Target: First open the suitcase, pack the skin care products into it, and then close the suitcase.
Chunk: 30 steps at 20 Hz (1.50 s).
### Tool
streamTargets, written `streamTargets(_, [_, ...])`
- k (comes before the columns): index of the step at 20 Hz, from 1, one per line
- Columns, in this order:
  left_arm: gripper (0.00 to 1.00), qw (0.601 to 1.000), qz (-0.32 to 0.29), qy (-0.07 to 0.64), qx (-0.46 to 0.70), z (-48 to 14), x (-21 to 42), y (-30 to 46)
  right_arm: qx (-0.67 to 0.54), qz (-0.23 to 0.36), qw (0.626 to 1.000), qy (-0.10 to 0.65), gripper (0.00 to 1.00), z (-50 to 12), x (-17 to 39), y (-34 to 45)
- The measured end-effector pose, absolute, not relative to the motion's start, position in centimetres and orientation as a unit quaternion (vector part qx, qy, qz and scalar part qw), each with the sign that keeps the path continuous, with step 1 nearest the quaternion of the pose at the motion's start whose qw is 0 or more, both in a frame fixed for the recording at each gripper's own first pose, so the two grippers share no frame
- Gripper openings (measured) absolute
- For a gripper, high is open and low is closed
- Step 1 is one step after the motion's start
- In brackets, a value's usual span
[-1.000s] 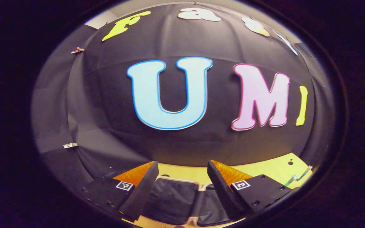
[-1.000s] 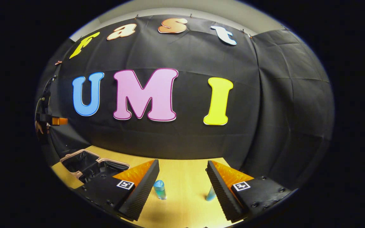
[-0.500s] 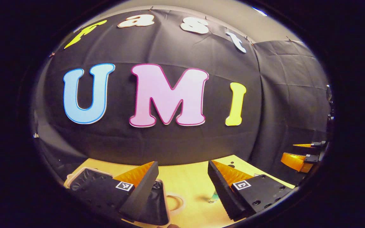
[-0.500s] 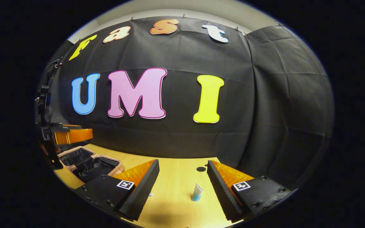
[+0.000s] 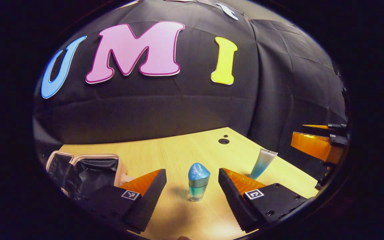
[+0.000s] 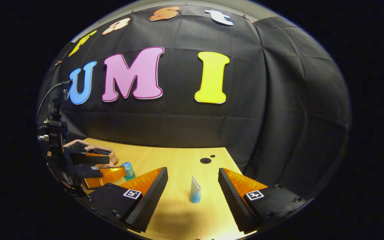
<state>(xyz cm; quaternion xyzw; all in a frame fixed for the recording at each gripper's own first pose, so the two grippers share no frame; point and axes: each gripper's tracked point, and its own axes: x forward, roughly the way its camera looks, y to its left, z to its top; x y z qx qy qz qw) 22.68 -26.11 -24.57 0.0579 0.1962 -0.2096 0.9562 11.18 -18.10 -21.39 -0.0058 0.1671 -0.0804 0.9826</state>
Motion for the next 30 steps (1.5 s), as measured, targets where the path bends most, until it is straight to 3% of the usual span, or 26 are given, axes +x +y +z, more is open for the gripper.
streamTargets(9, [0.95, 0.951, -0.178, 0.25, 0.039, -34.4, 27.6, -29.5, 0.007, -0.089, 0.969, 0.232, 0.97, -30.4, 13.8, -18.7])
streamTargets(11, [0.89, 0.952, -0.169, 0.254, 0.035, -34.9, 28.0, -29.8, 0.021, -0.092, 0.963, 0.253, 0.97, -32.7, 14.1, -18.6])
streamTargets(12, [0.77, 0.953, -0.164, 0.254, 0.033, -35.1, 28.5, -29.8, 0.026, -0.098, 0.961, 0.258, 0.97, -33.6, 14.7, -18.9])
streamTargets(14, [0.64, 0.956, -0.144, 0.256, 0.024, -35.5, 28.9, -29.2, 0.043, -0.105, 0.959, 0.26, 0.97, -34.8, 16.2, -19.0])
streamTargets(16, [0.57, 0.957, -0.137, 0.256, 0.015, -35.6, 29.4, -29.1, 0.047, -0.11, 0.957, 0.264, 0.96, -36.1, 16.9, -19.3])
streamTargets(21, [0.56, 0.957, -0.143, 0.251, 0.023, -35.7, 29.2, -29.1, 0.036, -0.125, 0.951, 0.279, 0.96, -39.1, 18.2, -21.1])
streamTargets(23, [0.49, 0.958, -0.144, 0.245, 0.031, -35.7, 29.2, -29.2, 0.043, -0.126, 0.948, 0.289, 0.9, -39.4, 18.8, -21.3])
streamTargets(26, [0.53, 0.96, -0.144, 0.24, 0.025, -35.6, 29.2, -29.2, 0.042, -0.116, 0.947, 0.297, 0.36, -39.8, 19.0, -20.7])
streamTargets(27, [0.52, 0.96, -0.143, 0.238, 0.02, -35.6, 29.2, -29.1, 0.031, -0.11, 0.947, 0.299, 0.4, -40.0, 18.8, -20.4])
streamTargets(29, [0.55, 0.962, -0.142, 0.232, 0.007, -35.3, 29.1, -28.8, 0.007, -0.096, 0.948, 0.303, 0.34, -39.4, 17.9, -20.0])
streamTargets(30, [0.52, 0.964, -0.141, 0.225, 0.001, -34.9, 28.9, -28.5, 0.002, -0.09, 0.952, 0.293, 0.34, -38.4, 17.6, -19.6])
